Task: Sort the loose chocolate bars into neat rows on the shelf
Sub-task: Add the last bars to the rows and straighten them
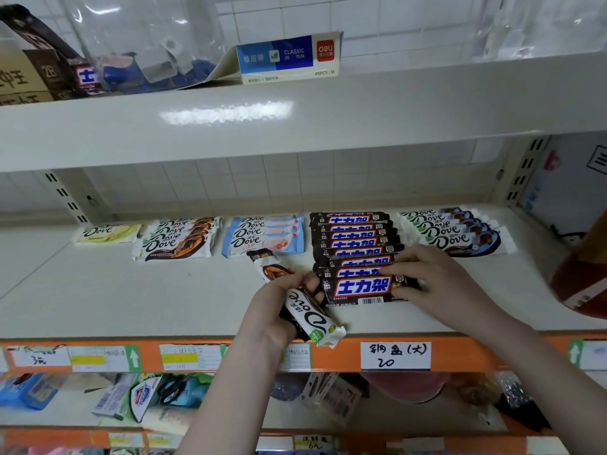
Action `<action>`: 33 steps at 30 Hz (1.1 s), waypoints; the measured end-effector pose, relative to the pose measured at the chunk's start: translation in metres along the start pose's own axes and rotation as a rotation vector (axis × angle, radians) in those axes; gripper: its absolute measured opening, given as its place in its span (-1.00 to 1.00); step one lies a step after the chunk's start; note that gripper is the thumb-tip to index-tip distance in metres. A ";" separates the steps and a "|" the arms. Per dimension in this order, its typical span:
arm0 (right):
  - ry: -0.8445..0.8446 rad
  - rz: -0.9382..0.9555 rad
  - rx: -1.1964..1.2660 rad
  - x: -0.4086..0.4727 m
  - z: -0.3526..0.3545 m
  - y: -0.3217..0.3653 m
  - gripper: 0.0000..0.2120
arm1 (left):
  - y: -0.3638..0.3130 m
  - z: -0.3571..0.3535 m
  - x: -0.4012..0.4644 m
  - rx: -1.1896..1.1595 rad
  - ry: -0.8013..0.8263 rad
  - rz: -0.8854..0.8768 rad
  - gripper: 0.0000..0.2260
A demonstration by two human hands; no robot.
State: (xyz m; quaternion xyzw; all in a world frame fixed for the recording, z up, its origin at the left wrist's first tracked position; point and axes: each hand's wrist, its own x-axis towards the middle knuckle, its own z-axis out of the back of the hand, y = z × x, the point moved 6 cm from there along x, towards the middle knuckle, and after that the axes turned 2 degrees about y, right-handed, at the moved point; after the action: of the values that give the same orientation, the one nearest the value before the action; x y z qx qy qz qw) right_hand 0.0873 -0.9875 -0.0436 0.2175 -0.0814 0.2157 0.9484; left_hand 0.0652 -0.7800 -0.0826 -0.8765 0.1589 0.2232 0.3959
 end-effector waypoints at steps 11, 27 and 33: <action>0.002 -0.023 -0.039 -0.004 0.000 0.002 -0.68 | 0.001 -0.007 -0.003 -0.002 0.074 0.017 -0.94; 0.034 -0.050 0.482 -0.015 -0.011 0.054 -0.74 | 0.000 -0.024 -0.014 -0.271 0.158 -0.150 -0.71; 0.044 -0.127 0.667 -0.014 -0.014 0.060 -0.66 | 0.004 -0.024 -0.018 -0.168 0.118 -0.202 -0.68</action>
State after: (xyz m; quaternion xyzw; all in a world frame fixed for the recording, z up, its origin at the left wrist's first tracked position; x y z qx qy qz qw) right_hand 0.0484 -0.9377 -0.0369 0.5156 0.0279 0.1758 0.8381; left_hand 0.0545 -0.7994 -0.0617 -0.9296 0.0740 0.1426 0.3316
